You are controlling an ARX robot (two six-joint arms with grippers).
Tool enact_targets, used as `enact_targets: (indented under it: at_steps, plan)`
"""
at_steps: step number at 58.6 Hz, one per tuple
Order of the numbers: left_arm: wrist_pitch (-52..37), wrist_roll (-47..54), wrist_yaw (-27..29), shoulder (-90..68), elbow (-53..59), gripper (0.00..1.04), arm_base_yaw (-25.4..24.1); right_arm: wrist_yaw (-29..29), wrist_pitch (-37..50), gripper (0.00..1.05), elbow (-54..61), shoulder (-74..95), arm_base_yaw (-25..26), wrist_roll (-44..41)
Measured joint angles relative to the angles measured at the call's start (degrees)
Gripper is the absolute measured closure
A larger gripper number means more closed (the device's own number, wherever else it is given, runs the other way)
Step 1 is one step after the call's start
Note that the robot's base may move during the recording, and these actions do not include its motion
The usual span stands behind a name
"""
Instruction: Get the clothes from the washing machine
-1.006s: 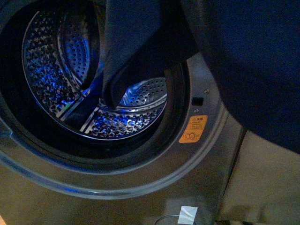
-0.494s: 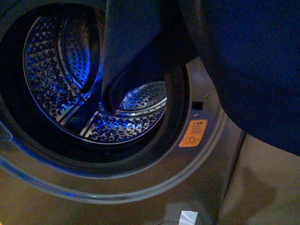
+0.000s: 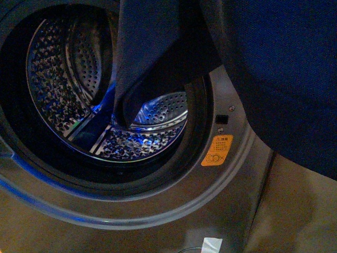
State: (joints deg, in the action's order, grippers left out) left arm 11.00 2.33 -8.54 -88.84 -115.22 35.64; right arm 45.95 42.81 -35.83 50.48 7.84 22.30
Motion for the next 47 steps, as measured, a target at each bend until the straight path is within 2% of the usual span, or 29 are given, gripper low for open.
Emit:
enact_targets:
  at_steps: [8, 15, 27, 47]
  plan:
    - [0.0, 0.0, 0.0, 0.0, 0.0, 0.99, 0.0, -1.2, -0.5, 0.07, -2.9, 4.5, -4.3, -1.6]
    - [0.0, 0.0, 0.0, 0.0, 0.0, 0.99, 0.0, -4.7, -2.8, 0.07, -5.0, 5.1, -10.3, -3.8]
    - [0.0, 0.0, 0.0, 0.0, 0.0, 0.99, 0.0, -15.2, -5.6, 0.07, -8.4, 6.8, -22.1, -8.5]
    - [0.0, 0.0, 0.1, 0.0, 0.0, 0.99, 0.0, -35.2, -6.9, 0.07, -14.3, 14.8, -33.3, -20.4]
